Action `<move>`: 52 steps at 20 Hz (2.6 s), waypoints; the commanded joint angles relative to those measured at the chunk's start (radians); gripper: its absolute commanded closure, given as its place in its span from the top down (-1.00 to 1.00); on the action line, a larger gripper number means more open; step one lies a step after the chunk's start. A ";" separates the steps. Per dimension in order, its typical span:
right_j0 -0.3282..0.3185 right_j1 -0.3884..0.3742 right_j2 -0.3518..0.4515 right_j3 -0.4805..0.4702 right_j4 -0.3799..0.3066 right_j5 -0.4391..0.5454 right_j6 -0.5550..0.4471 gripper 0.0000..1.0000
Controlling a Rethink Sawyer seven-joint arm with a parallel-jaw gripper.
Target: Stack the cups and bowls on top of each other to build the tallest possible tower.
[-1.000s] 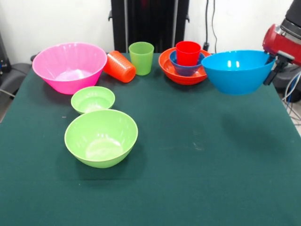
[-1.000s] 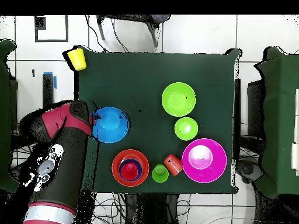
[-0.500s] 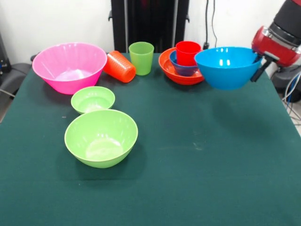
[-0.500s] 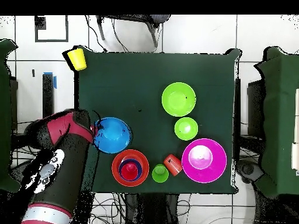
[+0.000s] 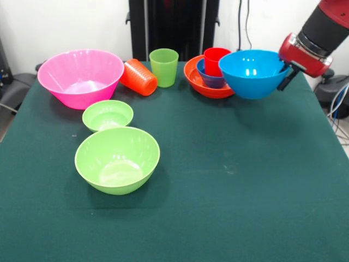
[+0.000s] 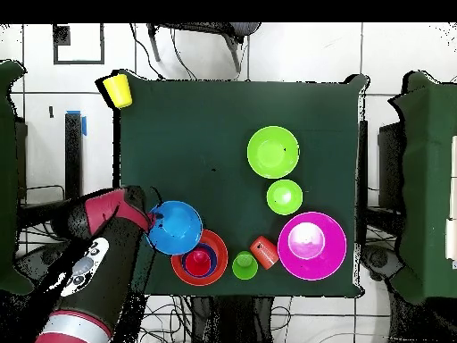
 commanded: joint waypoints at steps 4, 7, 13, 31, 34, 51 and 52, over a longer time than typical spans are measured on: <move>0.060 0.028 0.037 0.069 0.156 -0.042 0.364 -1.00; 0.099 0.045 0.003 0.050 0.190 -0.034 0.421 -1.00; 0.149 0.074 -0.045 0.043 0.243 -0.051 0.510 -1.00; 0.166 0.112 -0.042 0.088 0.233 -0.171 0.521 -1.00; 0.166 0.115 -0.034 0.097 0.241 -0.189 0.524 -1.00; 0.165 0.129 -0.026 0.098 0.245 -0.196 0.503 -1.00; 0.165 0.129 -0.026 0.098 0.244 -0.196 0.503 -1.00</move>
